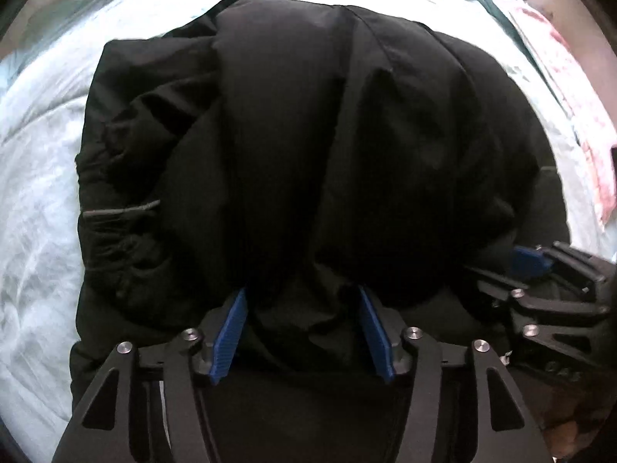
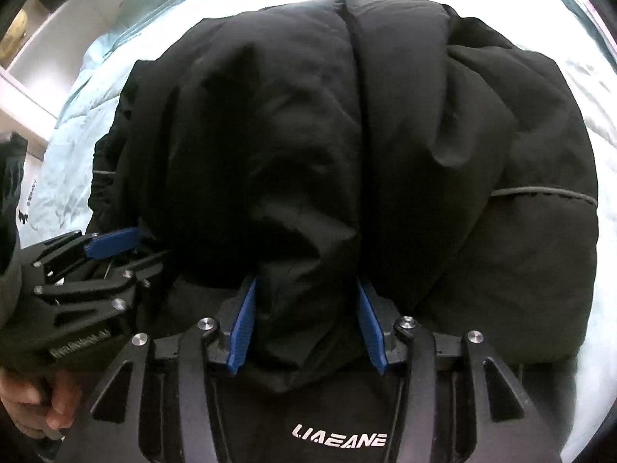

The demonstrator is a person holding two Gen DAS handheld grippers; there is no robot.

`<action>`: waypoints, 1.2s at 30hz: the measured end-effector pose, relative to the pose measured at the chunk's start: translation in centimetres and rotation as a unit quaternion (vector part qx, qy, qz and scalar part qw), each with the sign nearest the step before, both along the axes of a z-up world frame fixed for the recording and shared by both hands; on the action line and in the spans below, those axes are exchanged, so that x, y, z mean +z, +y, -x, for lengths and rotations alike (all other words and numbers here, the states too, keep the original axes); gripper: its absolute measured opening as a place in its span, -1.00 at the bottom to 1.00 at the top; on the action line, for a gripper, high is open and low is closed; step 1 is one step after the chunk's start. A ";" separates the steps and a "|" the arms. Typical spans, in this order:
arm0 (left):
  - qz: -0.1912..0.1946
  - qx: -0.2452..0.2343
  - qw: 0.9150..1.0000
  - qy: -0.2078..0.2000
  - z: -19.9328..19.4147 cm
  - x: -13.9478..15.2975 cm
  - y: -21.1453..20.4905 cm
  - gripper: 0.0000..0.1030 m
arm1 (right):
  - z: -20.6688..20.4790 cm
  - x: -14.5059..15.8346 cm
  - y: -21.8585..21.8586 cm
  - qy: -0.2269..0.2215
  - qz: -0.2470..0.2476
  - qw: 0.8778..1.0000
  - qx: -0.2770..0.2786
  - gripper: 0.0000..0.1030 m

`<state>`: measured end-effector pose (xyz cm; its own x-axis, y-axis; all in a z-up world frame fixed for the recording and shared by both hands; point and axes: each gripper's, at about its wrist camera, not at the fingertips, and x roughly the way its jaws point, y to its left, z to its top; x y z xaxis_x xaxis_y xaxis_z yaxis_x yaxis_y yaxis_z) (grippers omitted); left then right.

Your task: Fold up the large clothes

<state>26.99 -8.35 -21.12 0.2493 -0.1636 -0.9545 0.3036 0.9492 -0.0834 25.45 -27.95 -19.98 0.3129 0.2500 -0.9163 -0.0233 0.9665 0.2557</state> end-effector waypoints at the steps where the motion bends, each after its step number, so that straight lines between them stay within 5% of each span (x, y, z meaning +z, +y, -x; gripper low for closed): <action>1: 0.002 0.001 1.000 0.001 0.1 0.2 0.0 0.17 | 0.0 0.1 0.1 0.002 0.002 1.000 -0.001 0.00; 7: 0.111 -0.009 0.994 0.007 4.2 5.4 4.4 0.17 | 3.1 3.8 -0.7 -0.011 -0.003 1.000 0.024 0.00; 11: 0.106 0.021 0.994 0.012 8.8 7.0 10.8 0.17 | 7.7 6.4 -3.0 -0.024 0.025 0.999 0.037 0.01; 15: 0.108 0.093 0.988 0.057 11.7 5.3 19.9 0.17 | 12.7 6.6 -6.4 0.001 0.075 0.997 0.021 0.01; 20: 0.177 0.169 0.963 0.115 15.2 1.6 26.6 0.17 | 16.6 5.8 -10.9 0.046 0.060 0.997 -0.025 0.01; 25: 0.166 0.199 0.954 0.150 17.9 -1.3 28.0 0.17 | 18.8 4.8 -13.9 0.078 0.043 0.994 -0.064 0.01; 29: 0.198 0.189 0.947 0.166 18.7 -2.7 27.4 0.17 | 19.7 4.5 -14.4 0.089 0.045 0.993 -0.060 0.01; 36: 0.306 0.098 0.937 0.137 19.3 1.8 23.9 0.15 | 22.4 4.8 -14.6 0.099 0.056 0.992 -0.048 0.01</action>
